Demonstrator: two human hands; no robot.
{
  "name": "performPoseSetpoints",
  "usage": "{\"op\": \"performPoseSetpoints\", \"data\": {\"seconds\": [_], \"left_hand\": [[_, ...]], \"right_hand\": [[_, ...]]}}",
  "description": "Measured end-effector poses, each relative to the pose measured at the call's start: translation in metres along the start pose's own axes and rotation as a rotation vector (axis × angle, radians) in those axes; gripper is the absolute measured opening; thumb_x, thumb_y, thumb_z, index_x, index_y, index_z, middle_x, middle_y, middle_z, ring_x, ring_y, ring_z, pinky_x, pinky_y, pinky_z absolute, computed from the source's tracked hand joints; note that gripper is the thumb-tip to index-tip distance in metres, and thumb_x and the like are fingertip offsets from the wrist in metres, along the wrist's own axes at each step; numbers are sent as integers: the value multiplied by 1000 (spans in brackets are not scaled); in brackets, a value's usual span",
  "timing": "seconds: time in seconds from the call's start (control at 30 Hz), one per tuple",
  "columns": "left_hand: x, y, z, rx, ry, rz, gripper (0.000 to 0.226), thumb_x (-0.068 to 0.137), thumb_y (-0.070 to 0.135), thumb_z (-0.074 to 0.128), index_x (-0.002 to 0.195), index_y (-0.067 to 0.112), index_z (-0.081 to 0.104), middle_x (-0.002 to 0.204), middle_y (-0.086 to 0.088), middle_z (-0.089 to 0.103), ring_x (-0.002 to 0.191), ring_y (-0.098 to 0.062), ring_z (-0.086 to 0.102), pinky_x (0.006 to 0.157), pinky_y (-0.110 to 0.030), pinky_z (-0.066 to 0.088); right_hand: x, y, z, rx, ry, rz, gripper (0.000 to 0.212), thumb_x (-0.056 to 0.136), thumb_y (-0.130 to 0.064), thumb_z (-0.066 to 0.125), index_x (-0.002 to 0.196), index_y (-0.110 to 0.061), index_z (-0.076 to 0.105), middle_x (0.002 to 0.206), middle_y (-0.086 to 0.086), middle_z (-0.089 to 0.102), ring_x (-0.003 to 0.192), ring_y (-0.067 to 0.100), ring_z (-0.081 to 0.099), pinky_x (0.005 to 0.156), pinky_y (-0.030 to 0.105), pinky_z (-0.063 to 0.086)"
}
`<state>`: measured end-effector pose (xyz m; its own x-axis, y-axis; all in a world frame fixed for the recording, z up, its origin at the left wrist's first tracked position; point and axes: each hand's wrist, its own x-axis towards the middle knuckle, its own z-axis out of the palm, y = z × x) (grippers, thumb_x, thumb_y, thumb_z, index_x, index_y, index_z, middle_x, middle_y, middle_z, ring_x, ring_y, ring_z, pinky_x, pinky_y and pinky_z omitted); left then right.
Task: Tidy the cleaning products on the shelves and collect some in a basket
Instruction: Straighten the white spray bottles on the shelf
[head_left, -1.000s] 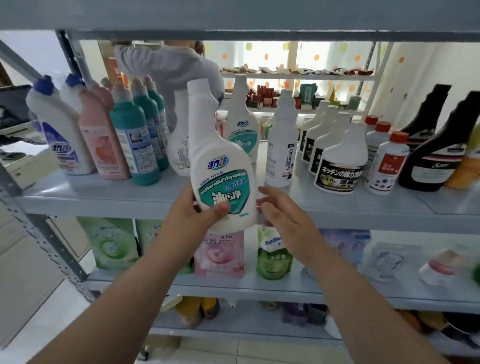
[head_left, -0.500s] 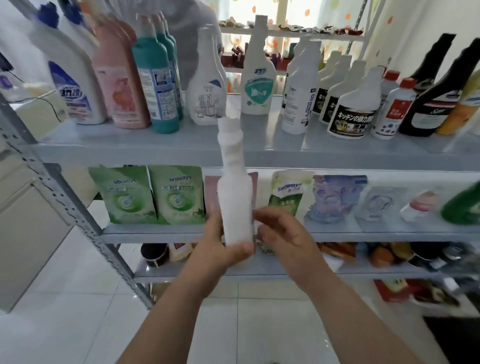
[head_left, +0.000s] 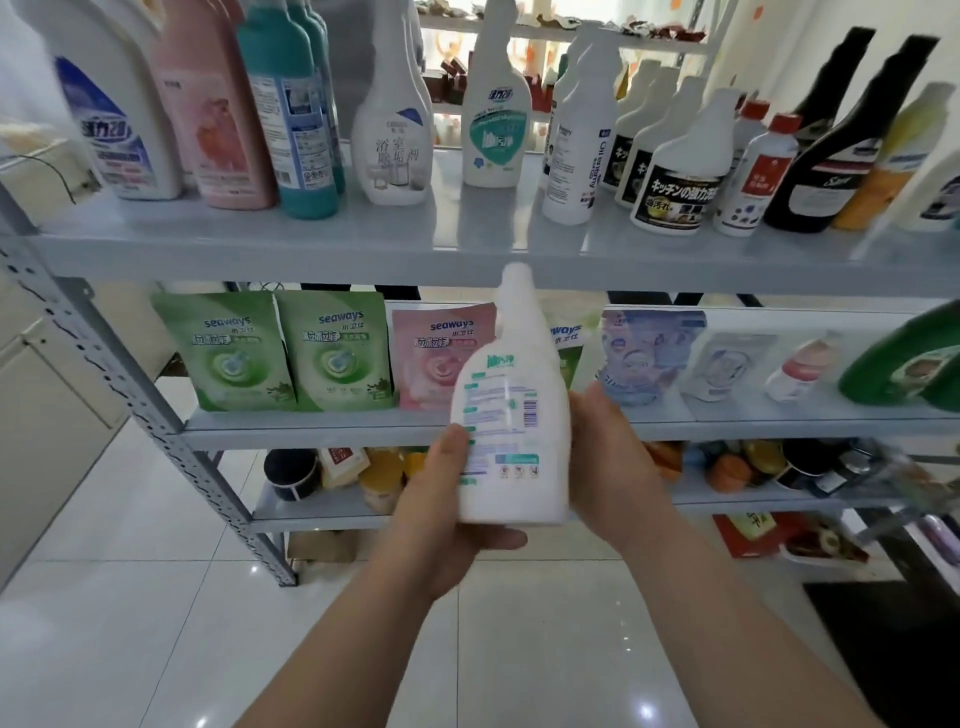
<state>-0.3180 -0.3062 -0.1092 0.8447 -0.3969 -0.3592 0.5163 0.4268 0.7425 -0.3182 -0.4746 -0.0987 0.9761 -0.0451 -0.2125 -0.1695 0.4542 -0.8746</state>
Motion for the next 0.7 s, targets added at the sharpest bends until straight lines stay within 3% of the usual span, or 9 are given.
{"op": "performPoseSetpoints", "data": {"seconds": [0.07,0.13,0.2,0.3,0.4,0.47,0.53,0.63,0.7], "left_hand": [[-2,-12,17,-180,-30,-169,63,81,59,57,125,16,67,102,-9,77,70,-24,73,36,-25,47],[-3,-19,36,-394,-141,-370,64,85,59,56,127,13,71,109,-12,73,83,-29,73,33,-23,47],[-2,-26,50,-458,-232,-466,63,92,60,54,122,9,75,106,-16,73,84,-33,75,33,-22,48],[12,-43,60,-131,-153,-378,57,96,66,51,128,21,67,100,-17,75,75,-33,75,35,-22,47],[23,-55,65,144,-27,-239,56,96,71,39,129,31,61,110,-13,77,93,-38,75,57,-39,60],[28,-57,64,234,55,-146,61,90,74,50,131,29,60,116,-12,75,105,-37,72,76,-52,62],[33,-57,63,496,74,-15,73,75,76,67,131,31,58,117,-5,73,109,-29,69,92,-52,59],[41,-61,74,996,96,155,80,57,77,68,127,42,53,114,14,68,100,-8,68,86,-38,62],[48,-68,81,1052,181,225,72,66,76,69,126,40,54,110,14,69,97,-6,68,83,-35,62]], "right_hand": [[1,1,-10,127,-78,90,75,89,-68,57,143,-16,58,144,18,61,131,39,60,109,58,48],[3,2,-27,194,-119,132,83,84,-71,64,144,-15,58,144,18,60,130,39,59,115,57,42],[5,2,-45,209,-113,155,87,75,-77,70,134,-14,67,134,19,59,121,39,55,113,52,39],[8,1,-69,149,-49,158,77,74,-78,71,125,-20,74,122,15,67,113,35,62,107,52,42],[13,-10,-85,166,43,104,81,72,-56,84,138,-16,59,122,13,72,107,29,73,88,46,61],[16,-20,-95,130,129,50,87,62,-41,94,136,-21,53,122,10,71,103,28,74,79,45,63],[17,-29,-105,27,177,13,87,52,-37,92,129,-30,52,122,7,69,103,28,74,79,47,63],[16,-35,-113,-155,139,9,77,71,-27,90,135,-33,47,128,7,66,110,30,71,87,50,63],[14,-36,-114,-387,92,-18,73,80,-26,87,139,-37,46,132,3,62,111,25,68,87,45,63]]}}
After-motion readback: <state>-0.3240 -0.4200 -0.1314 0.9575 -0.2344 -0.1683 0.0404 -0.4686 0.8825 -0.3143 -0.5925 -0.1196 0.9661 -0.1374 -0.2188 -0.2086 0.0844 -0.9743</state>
